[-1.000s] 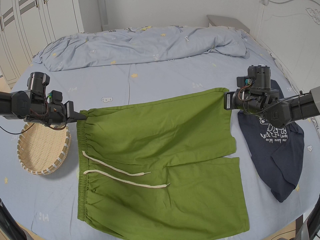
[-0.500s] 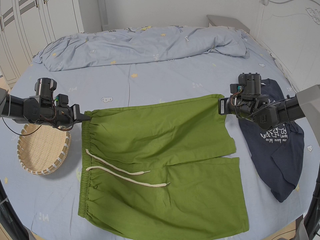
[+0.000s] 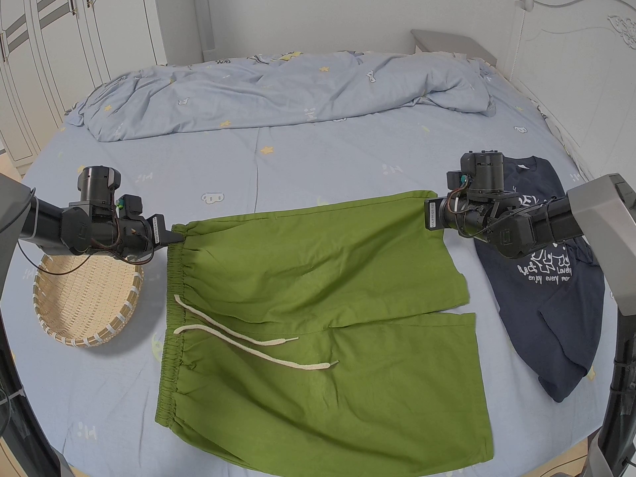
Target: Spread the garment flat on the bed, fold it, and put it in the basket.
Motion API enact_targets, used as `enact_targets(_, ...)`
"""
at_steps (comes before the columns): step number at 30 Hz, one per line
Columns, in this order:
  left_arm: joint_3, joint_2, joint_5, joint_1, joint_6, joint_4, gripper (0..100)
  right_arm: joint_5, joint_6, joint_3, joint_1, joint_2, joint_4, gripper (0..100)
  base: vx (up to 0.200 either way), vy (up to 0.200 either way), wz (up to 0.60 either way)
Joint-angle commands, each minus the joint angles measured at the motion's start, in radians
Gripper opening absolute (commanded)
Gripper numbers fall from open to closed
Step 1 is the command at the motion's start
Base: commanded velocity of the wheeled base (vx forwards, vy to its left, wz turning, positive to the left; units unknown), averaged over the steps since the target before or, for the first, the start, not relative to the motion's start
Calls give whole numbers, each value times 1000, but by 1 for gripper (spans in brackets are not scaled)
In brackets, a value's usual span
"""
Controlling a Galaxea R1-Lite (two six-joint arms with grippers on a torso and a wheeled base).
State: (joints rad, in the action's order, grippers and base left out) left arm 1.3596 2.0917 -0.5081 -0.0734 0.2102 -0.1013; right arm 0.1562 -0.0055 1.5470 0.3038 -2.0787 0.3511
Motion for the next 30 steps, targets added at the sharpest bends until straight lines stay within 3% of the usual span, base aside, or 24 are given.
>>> enact_targets(1, 3, 18, 5, 0, 0, -2, 0, 0, -1, 25, -6, -35, 0, 0, 0, 0, 0)
enact_targets(15, 18, 39, 19, 3, 1, -34, 0, -1, -4, 51, -12, -66, -1, 0, 0, 0, 0)
enact_targets(16, 18, 39, 19, 3, 1, -34, 0, -1, -4, 51, -11, -66, -1, 100, 0, 0, 0)
enact_targets(18, 19, 39, 19, 6, 1, -34, 0, 0, -4, 50, -8, -69, -4, 100, 0, 0, 0)
enact_targets(19, 21, 39, 19, 6, 1, -34, 100, 0, -4, 50, -6, -70, -4, 100, 0, 0, 0)
enact_targets(30, -8, -42, 25, 27, 1, -35, 100, 2, -2, 50, -11, -61, -1, 100, 0, 0, 0)
